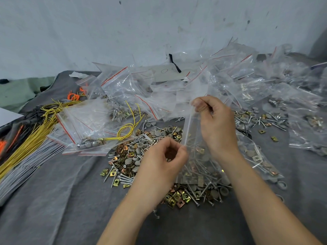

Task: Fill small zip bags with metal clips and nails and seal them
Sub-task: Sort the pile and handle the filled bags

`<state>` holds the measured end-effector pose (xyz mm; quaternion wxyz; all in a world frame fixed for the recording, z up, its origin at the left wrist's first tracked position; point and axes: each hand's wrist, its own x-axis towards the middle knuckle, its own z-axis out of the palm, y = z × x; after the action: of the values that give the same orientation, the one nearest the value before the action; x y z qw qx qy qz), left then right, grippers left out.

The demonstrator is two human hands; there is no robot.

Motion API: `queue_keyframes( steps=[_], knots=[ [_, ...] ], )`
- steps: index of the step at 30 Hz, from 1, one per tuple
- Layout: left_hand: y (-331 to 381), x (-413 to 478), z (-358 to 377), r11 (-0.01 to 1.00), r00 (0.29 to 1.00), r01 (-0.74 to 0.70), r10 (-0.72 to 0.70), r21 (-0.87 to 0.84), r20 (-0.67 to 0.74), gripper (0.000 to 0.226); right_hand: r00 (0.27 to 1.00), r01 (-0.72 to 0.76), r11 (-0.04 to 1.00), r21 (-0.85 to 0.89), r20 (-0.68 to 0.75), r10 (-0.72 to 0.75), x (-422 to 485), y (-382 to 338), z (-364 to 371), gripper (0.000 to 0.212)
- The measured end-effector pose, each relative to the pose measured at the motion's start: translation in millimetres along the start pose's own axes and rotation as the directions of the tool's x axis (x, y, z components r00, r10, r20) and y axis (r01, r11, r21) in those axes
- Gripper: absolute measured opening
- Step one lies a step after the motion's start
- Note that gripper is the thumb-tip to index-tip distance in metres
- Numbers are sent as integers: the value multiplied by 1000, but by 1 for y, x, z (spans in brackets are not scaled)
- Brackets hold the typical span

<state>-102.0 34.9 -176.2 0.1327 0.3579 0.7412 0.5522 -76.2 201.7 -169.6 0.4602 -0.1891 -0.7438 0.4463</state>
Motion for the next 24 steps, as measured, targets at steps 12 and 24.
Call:
queue_keyframes(
  steps=[12,24],
  knots=[
    [1,-2,-1,1000,1000,1,0,21,-19,16,997,-20,997,69,-75,25,6,4,-2,14],
    [3,-3,-2,1000,999,1,-1,4,-32,16,984,-77,991,109,-149,93,14,6,-9,16]
  ],
)
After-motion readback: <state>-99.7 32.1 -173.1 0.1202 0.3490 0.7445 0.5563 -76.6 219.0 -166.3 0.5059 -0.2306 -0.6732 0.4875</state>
